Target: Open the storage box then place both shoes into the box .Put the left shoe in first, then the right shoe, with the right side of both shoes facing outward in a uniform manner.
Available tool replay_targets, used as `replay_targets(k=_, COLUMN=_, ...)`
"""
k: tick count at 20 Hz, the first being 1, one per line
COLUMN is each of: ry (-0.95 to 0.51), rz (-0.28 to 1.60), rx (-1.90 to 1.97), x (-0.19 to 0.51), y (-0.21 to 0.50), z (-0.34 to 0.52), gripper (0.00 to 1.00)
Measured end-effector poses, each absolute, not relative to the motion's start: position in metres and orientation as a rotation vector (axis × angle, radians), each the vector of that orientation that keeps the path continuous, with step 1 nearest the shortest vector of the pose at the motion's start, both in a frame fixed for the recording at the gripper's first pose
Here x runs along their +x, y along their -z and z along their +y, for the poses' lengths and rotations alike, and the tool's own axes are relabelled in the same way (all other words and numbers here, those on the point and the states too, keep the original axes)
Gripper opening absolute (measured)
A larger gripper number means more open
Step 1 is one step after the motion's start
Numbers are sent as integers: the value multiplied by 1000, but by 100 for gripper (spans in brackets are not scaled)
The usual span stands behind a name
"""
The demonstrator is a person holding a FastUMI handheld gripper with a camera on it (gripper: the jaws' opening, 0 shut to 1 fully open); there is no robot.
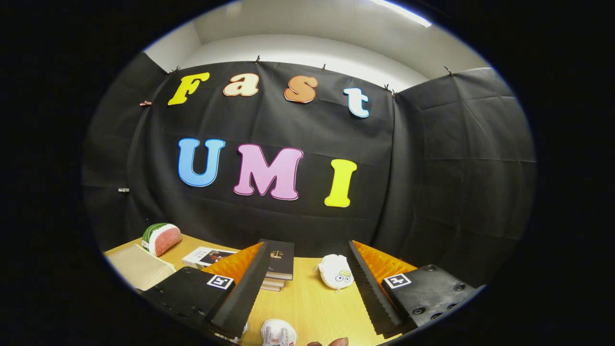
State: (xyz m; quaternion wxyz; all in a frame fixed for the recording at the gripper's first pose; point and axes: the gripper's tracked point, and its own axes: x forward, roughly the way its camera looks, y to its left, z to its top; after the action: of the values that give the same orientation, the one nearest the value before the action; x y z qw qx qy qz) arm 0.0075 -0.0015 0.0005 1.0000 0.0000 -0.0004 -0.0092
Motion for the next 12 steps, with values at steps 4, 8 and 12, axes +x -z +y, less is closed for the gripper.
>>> replay_targets(k=4, ry=13, rz=5, rx=-6, x=7, y=3, z=2, gripper=97)
replay_targets(k=8, ry=-53, rz=66, rx=20, x=8, y=14, z=21, gripper=97)
replay_targets(k=12, ry=-202, rz=194, rx=203, x=8, y=29, z=61, gripper=97)
